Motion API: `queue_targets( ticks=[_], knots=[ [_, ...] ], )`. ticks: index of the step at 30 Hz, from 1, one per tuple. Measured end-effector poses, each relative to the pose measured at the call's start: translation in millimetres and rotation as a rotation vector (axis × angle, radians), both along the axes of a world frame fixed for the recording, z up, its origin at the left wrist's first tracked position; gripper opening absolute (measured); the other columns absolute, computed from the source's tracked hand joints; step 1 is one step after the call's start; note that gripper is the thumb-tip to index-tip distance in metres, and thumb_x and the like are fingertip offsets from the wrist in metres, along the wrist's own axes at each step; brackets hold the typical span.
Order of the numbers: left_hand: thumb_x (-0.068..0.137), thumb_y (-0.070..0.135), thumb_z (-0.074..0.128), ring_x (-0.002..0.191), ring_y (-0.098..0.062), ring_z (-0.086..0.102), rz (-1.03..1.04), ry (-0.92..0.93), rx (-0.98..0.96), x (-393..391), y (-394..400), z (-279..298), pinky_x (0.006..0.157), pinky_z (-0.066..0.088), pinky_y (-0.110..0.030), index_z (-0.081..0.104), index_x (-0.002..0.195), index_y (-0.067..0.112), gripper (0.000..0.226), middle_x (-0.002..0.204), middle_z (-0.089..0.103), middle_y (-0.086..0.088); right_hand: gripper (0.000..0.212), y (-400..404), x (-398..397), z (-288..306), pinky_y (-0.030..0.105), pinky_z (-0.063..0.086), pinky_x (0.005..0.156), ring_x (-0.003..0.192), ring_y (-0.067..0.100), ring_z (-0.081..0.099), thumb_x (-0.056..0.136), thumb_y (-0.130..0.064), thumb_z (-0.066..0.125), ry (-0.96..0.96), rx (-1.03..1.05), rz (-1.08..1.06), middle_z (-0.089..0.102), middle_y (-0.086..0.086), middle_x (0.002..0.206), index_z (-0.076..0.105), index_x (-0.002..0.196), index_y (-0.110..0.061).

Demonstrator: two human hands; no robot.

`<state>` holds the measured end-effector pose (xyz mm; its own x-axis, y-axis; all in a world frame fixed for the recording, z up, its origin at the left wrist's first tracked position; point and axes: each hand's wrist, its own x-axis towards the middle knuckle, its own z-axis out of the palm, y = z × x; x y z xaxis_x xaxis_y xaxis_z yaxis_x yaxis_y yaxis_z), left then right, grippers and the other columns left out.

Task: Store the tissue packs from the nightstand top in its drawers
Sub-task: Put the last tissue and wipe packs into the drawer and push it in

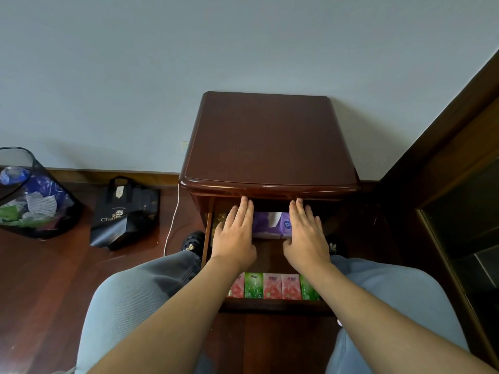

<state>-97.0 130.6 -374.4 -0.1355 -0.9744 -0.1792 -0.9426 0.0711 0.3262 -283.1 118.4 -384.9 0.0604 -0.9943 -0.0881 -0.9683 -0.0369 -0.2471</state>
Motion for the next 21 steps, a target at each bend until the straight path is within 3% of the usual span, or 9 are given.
queue_targets(
  ticks=[4,6,8,11,15,18,21],
  knots=[
    [0.098,0.025,0.062,0.16,-0.021,-0.006,-0.007,0.0,0.005,1.5,-0.2,1.0,0.129,0.019,-0.047,-0.016,0.163,0.025,0.102,0.171,-0.022,0.007,0.099,-1.3,1.2,-2.8,0.04,0.008,0.131,0.162,0.022,-0.001,0.097,-0.023,0.068,-0.024,0.004,-0.002,-0.003,0.0,0.176,-0.002,0.167,-0.022],
    [0.098,0.023,0.061,0.16,-0.021,-0.004,-0.006,0.014,-0.01,3.1,3.9,1.8,0.128,0.02,-0.046,-0.014,0.164,0.025,0.1,0.172,-0.017,0.007,0.094,2.0,0.7,-0.1,0.041,0.015,0.131,0.162,0.023,0.006,0.097,-0.025,0.069,-0.042,-0.022,-0.006,0.004,0.002,0.176,0.007,0.168,-0.021],
    [0.097,0.021,0.058,0.159,-0.021,0.005,-0.01,0.056,-0.053,4.2,13.8,1.8,0.127,0.025,-0.046,-0.007,0.165,0.027,0.094,0.174,-0.003,0.006,0.083,11.9,-2.1,3.3,0.043,0.034,0.125,0.157,0.025,0.027,0.094,-0.027,0.072,-0.054,-0.118,-0.008,0.024,0.006,0.171,0.026,0.163,-0.021],
    [0.097,0.023,0.055,0.147,-0.021,0.031,-0.028,0.088,-0.163,3.5,37.8,-2.4,0.117,0.039,-0.041,0.016,0.162,0.026,0.076,0.162,0.029,0.003,0.061,34.8,-8.2,2.3,0.038,0.056,0.1,0.129,0.022,0.056,0.09,-0.032,0.075,-0.065,-0.29,0.018,0.054,0.004,0.143,0.049,0.145,-0.022],
    [0.099,0.039,0.055,0.124,-0.015,0.05,-0.075,0.072,-0.239,3.7,78.3,-19.1,0.1,0.047,-0.032,0.039,0.146,0.027,0.051,0.137,0.047,0.006,0.037,70.9,-21.5,-12.7,0.032,0.051,0.086,0.104,0.015,0.062,0.094,-0.045,0.066,-0.046,-0.278,0.154,0.068,-0.008,0.113,0.06,0.126,-0.028],
    [0.098,0.048,0.058,0.118,-0.012,0.052,-0.066,0.134,-0.168,3.3,108.1,-31.0,0.095,0.047,-0.033,0.046,0.137,0.031,0.045,0.131,0.05,0.01,0.045,104.2,-31.5,-28.1,0.033,0.048,0.087,0.106,0.014,0.058,0.094,-0.064,0.053,0.015,-0.092,0.212,0.064,-0.013,0.117,0.059,0.127,-0.034],
    [0.095,0.054,0.061,0.121,-0.013,0.053,-0.1,0.105,-0.07,-0.4,125.0,-39.6,0.096,0.045,-0.033,0.048,0.132,0.032,0.046,0.131,0.052,0.011,0.057,125.1,-35.2,-37.3,0.036,0.045,0.09,0.114,0.017,0.056,0.087,-0.075,0.051,0.083,0.06,0.208,0.061,-0.013,0.122,0.057,0.126,-0.035]
  ],
)
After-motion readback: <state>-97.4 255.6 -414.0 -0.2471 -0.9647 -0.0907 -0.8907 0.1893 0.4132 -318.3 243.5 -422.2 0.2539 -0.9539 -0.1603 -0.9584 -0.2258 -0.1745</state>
